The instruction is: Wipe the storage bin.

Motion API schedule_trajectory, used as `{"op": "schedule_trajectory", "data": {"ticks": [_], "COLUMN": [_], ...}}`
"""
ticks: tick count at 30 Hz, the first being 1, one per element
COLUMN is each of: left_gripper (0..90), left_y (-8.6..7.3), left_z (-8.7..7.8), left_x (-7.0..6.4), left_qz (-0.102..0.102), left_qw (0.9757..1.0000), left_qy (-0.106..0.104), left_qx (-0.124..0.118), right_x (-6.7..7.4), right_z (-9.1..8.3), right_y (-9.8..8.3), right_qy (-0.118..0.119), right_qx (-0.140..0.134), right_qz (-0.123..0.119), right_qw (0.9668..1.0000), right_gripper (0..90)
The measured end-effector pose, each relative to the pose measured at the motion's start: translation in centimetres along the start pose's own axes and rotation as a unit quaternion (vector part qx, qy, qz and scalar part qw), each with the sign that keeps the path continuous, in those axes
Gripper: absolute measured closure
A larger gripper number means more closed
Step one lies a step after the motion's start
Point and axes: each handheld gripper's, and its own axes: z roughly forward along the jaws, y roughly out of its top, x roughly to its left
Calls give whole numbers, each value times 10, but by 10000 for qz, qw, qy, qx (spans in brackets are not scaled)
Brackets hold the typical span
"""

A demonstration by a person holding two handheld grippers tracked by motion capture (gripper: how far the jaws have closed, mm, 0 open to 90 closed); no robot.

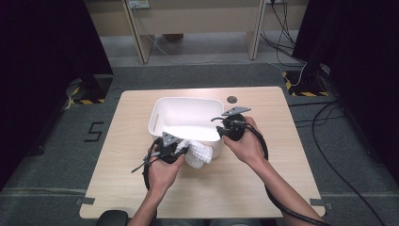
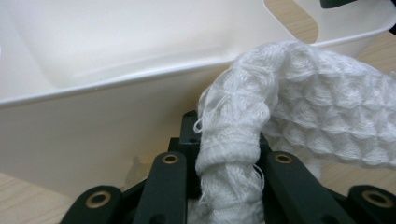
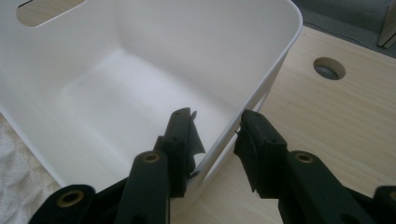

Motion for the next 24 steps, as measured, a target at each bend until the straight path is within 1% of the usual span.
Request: {"op": "schedule_trajectory", "data": {"ticks": [4, 10, 16, 18, 20, 24], "left_gripper": [761, 760, 758, 758, 758, 757], "left_y": [0, -1, -6, -7, -8, -9], "left_z": [2, 5, 11, 13, 14, 15], "left_x": [-3, -5, -5, -6, -6, -6], "left_qz": [-16, 12, 2, 28, 8, 63], "left_qw": [10000, 10000, 9999, 9999, 9999, 9999], "left_qy": [-25, -44, -73, -39, -45, -30], "left_qx": [6, 55, 107, 116, 125, 140], "right_x": [0, 0, 0, 0, 0, 0], "right_z": [0, 0, 0, 0, 0, 0], "right_y": [0, 0, 0, 0, 0, 0], "right_qy": [0, 4, 4, 8, 12, 15], "right_qx": [6, -1, -2, -4, -5, -4], "right_qz": [15, 13, 17, 20, 26, 29], "right_qw": [10000, 10000, 10000, 10000, 10000, 10000], "right_gripper": [653, 653, 653, 653, 653, 653]}}
